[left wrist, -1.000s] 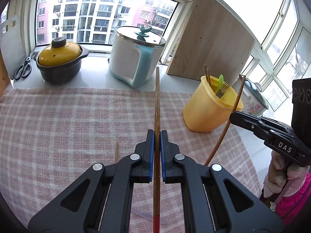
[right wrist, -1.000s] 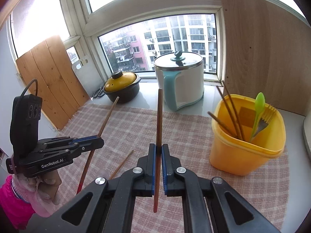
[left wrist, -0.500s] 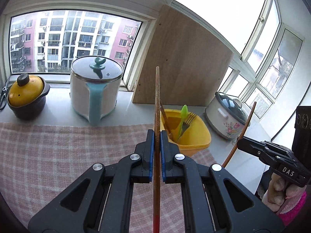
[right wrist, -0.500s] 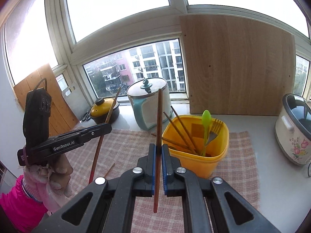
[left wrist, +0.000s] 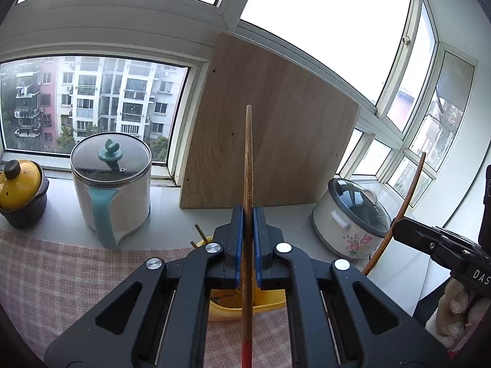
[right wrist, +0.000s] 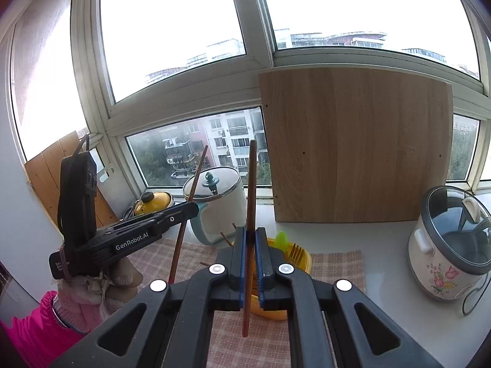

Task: Organize utensils
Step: 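Lower both chopsticks into the yellow container and open both tools, then move both tools back toward the last chopstick on the cloth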

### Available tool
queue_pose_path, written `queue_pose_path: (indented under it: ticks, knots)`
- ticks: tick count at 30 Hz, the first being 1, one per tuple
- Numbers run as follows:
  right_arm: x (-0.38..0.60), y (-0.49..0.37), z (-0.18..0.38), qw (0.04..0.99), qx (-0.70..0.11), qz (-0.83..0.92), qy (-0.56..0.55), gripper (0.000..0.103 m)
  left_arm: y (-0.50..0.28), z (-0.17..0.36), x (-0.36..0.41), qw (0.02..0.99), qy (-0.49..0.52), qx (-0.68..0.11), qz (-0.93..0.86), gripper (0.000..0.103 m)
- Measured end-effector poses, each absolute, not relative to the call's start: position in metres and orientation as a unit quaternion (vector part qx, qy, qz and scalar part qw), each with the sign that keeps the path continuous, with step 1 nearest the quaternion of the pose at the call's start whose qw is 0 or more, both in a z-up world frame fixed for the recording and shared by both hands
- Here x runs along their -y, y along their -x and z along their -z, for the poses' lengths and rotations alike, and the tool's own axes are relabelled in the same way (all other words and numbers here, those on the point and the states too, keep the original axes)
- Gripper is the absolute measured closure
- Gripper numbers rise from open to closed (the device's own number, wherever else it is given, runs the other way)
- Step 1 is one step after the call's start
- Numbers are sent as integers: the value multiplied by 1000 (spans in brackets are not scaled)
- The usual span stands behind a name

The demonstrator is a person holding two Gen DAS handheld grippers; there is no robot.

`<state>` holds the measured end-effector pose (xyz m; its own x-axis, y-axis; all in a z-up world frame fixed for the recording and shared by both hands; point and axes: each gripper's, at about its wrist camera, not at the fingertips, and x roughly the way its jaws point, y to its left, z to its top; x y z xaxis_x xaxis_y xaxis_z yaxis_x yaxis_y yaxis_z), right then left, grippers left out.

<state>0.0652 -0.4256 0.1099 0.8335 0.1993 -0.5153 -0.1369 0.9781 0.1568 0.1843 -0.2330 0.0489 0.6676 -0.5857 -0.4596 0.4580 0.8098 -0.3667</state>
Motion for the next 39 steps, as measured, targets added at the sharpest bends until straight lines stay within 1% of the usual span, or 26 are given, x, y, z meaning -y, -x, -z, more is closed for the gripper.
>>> queue_pose_path:
  ticks: [5,11,16,20,27,28,29,30,31,32,33,34,39]
  knots:
    - [437,-85,-114,954,-278,-103,-48,100,-195,-49,252,915,132,-277,263,99]
    - [448,-112,-115,954,-278,-109,-31,100,-202,-52,270,938,121,-241,216,99]
    - [460,-129,-108,953,-279,-112,-39,100,-208,-46,285,952,111,-220,183,99]
    - [464,-140,-96,950,-287,-118,-44,100,-212,-38,292,955,111,-213,171,99]
    - [468,-155,-75,942,-305,-128,-47,100,-217,-23,297,953,113,-224,171,99]
    - [468,-156,-72,941,-308,-131,-46,100,-217,-22,298,952,113,-226,171,98]
    - [468,-158,-70,940,-310,-133,-47,100,-217,-21,297,951,112,-230,173,91]
    - [468,-159,-68,939,-312,-133,-48,99,-216,-21,297,950,112,-232,174,87]
    - [468,-161,-65,938,-315,-136,-49,97,-216,-21,296,950,112,-233,175,82]
    - [469,-162,-63,936,-319,-138,-50,94,-214,-21,295,950,112,-234,175,81]
    - [469,-163,-61,935,-323,-139,-51,78,-213,-22,294,949,112,-235,175,81]
    - [469,-162,-60,936,-321,-137,-51,66,-211,-23,292,949,112,-235,177,81]
    - [470,-154,-58,938,-320,-126,-51,65,-201,-28,286,948,106,-238,183,81]
